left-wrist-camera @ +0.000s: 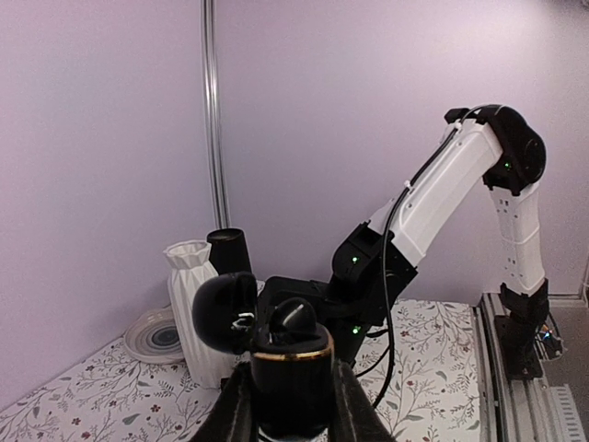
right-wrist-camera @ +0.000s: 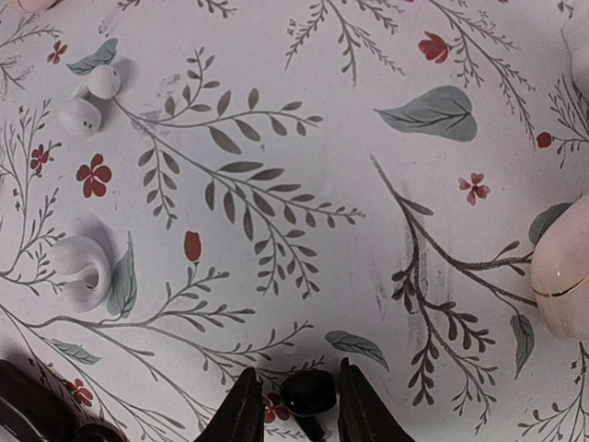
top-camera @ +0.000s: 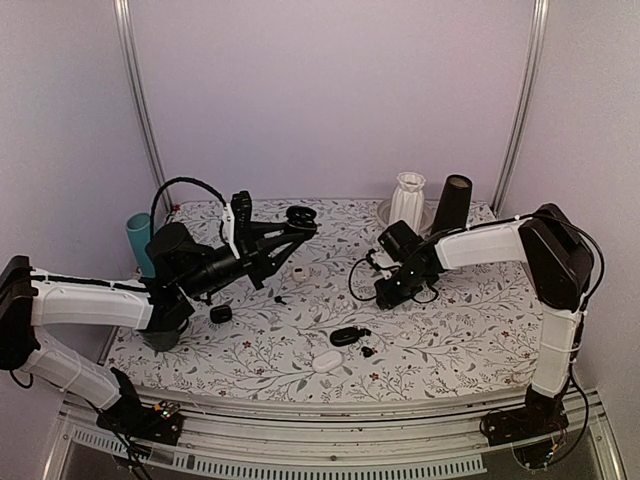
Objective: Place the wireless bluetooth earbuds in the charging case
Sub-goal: Pick up the right earbud from the center of the board.
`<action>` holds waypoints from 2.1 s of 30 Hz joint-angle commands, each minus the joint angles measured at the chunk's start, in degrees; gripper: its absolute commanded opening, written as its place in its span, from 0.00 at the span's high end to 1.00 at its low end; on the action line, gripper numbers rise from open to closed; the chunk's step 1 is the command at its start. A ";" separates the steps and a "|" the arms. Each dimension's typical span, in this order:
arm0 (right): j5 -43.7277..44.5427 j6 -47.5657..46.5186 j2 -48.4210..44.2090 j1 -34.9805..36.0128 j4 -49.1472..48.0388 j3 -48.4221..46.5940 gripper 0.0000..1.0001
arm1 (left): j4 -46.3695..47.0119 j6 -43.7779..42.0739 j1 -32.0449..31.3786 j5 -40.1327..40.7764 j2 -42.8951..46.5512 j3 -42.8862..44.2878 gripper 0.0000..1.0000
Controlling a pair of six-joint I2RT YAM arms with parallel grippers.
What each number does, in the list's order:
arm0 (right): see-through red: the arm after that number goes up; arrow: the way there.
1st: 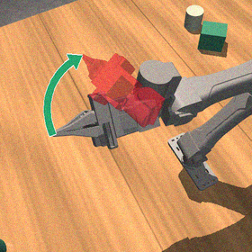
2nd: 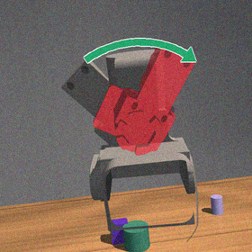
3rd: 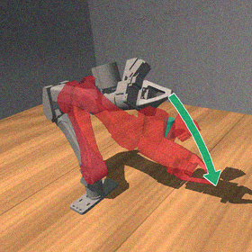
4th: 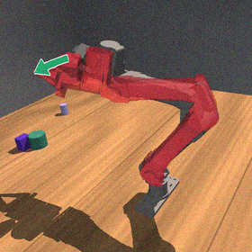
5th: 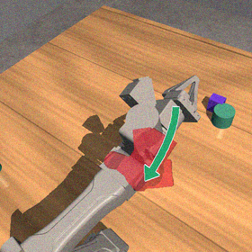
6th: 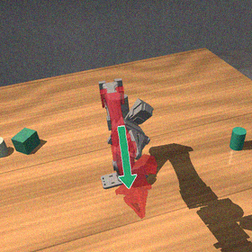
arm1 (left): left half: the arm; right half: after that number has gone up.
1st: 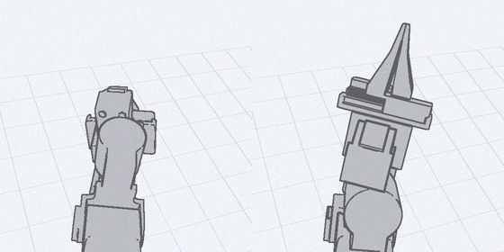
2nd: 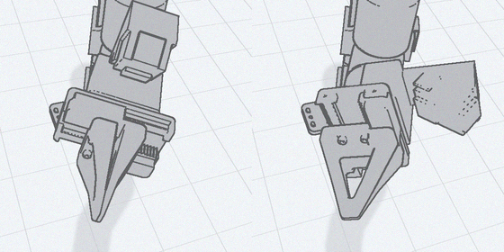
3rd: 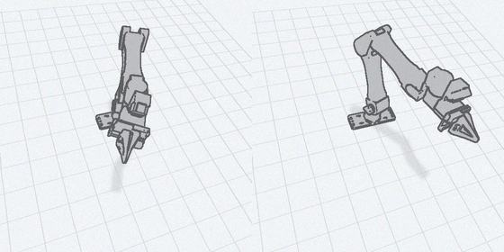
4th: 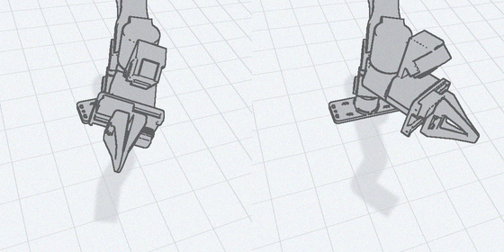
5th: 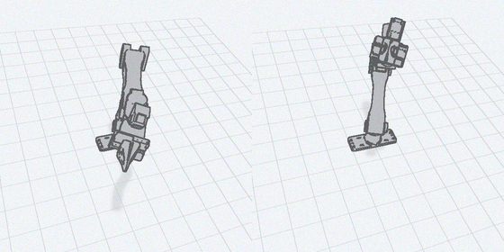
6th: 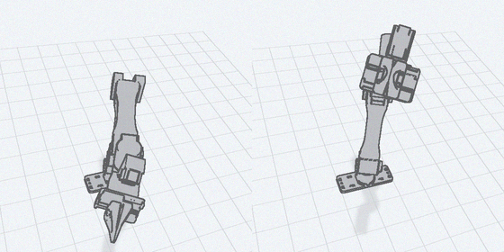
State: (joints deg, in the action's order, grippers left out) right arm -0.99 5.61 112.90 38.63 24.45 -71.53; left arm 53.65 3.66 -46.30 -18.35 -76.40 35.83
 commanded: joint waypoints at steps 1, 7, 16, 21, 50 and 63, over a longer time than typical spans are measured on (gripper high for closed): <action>0.05 -2.71 2.03 -0.31 2.15 -1.50 0.72 | -0.20 0.37 0.74 0.09 -0.21 0.73 1.00; 0.14 -4.61 2.49 -0.31 3.51 -1.73 0.73 | -0.13 0.56 0.76 0.02 -0.58 0.98 1.00; -0.16 -5.01 3.11 -0.31 4.44 -1.86 0.79 | -0.14 0.60 0.76 -0.22 -1.25 1.68 1.00; -1.72 -4.36 2.83 -0.26 4.22 -1.95 0.89 | -0.04 0.71 0.72 -0.11 -1.51 1.78 1.00; -8.04 12.01 -16.60 -0.28 -6.12 1.57 0.94 | 10.27 6.30 0.52 7.35 -9.23 1.38 1.00; -11.01 19.30 -32.76 0.35 -17.43 5.64 0.94 | 13.85 6.82 -1.82 9.87 -17.38 6.49 1.00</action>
State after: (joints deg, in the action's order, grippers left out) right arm -10.68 21.52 83.64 38.59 13.15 -67.42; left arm 64.10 10.00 -46.85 -9.87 -91.48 39.72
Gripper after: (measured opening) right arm 0.132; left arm 0.218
